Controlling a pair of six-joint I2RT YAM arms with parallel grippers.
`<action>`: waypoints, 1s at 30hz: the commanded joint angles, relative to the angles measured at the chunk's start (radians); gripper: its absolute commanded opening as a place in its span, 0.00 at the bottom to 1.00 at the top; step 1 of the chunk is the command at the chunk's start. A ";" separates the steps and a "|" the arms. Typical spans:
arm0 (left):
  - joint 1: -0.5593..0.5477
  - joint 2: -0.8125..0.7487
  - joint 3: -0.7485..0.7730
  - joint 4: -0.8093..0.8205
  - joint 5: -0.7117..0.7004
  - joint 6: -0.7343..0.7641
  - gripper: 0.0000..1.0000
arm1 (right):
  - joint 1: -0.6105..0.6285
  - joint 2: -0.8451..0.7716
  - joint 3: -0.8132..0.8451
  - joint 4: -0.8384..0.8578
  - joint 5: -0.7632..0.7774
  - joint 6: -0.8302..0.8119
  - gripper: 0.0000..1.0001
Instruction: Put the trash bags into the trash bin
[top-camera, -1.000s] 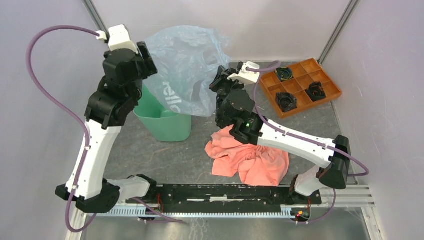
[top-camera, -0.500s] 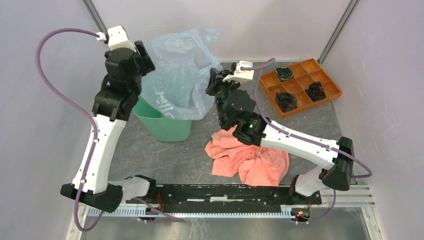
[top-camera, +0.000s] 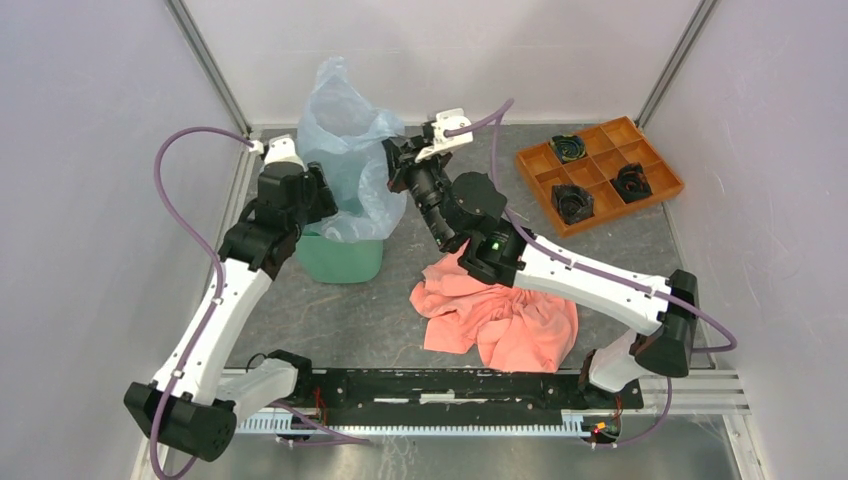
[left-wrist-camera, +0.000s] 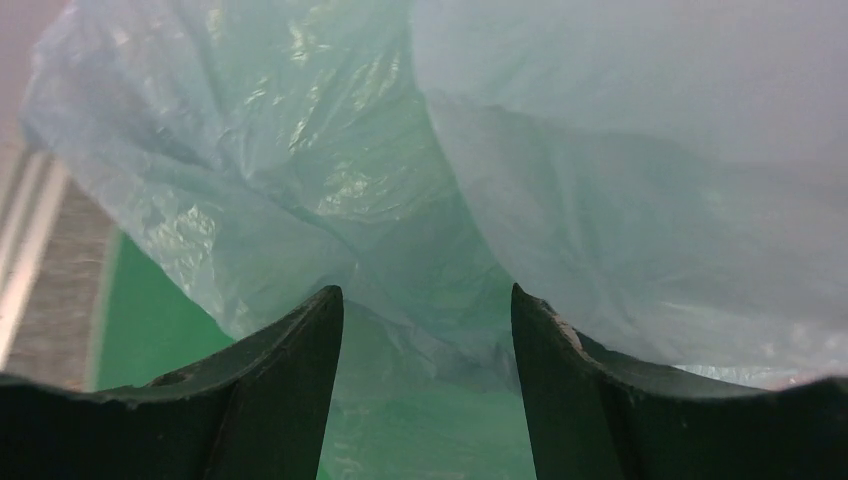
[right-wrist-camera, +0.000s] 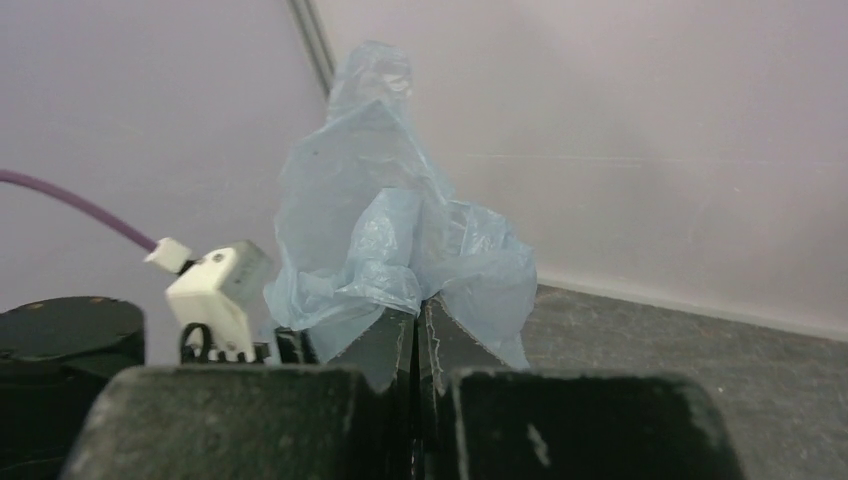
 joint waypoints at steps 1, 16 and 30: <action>0.003 0.032 -0.012 0.038 0.133 -0.116 0.69 | -0.005 0.051 0.104 -0.008 -0.180 -0.069 0.01; 0.005 -0.062 -0.214 0.202 0.222 -0.223 0.70 | -0.062 0.196 0.259 -0.212 -0.267 -0.022 0.01; 0.002 0.167 -0.203 0.528 0.609 -0.387 0.67 | -0.097 0.152 0.244 -0.246 -0.207 -0.010 0.01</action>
